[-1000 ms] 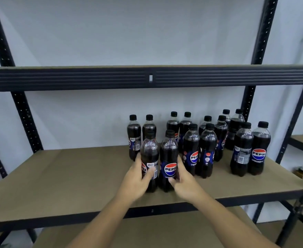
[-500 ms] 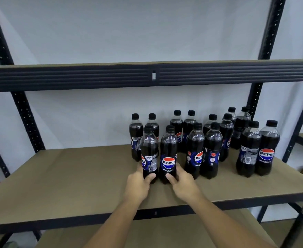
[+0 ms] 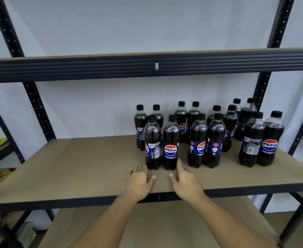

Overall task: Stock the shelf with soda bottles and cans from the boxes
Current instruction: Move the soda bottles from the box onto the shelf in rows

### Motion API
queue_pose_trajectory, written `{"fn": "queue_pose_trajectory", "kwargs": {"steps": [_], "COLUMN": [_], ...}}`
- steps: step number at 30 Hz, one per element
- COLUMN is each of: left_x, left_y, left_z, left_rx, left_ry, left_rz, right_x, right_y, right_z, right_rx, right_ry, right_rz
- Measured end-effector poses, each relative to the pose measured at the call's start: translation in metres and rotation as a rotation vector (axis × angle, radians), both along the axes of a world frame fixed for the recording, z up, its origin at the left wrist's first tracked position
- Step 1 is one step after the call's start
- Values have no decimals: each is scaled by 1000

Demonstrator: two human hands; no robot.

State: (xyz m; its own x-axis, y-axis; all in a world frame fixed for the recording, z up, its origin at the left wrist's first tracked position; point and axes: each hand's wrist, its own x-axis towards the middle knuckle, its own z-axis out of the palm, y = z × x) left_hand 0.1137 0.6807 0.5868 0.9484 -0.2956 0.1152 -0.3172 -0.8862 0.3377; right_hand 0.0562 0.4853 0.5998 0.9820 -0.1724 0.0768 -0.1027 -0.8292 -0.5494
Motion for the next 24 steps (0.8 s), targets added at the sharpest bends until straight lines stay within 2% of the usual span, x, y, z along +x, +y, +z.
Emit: {"fn": "queue_pose_trajectory", "kwargs": {"steps": [7,14,18,24], "left_x": [-56,-126,-161,-216], "left_y": [15,32,37,46], "left_z": [1,-11,-53,-154], "left_rx": [56,5,-2,85], "left_ry": [-117,-118,18,347], "left_rz": [-163,-268,-267,-274], "right_x": [-48,-113,-160,-228], "right_y": [5,12,19,23], "right_z": [-3,-23,-57,-152], "right_rx": [-293,-252,-248,-232], "right_ry": [-93,-127,-51,294], "right_rz": [208,327,327,309]}}
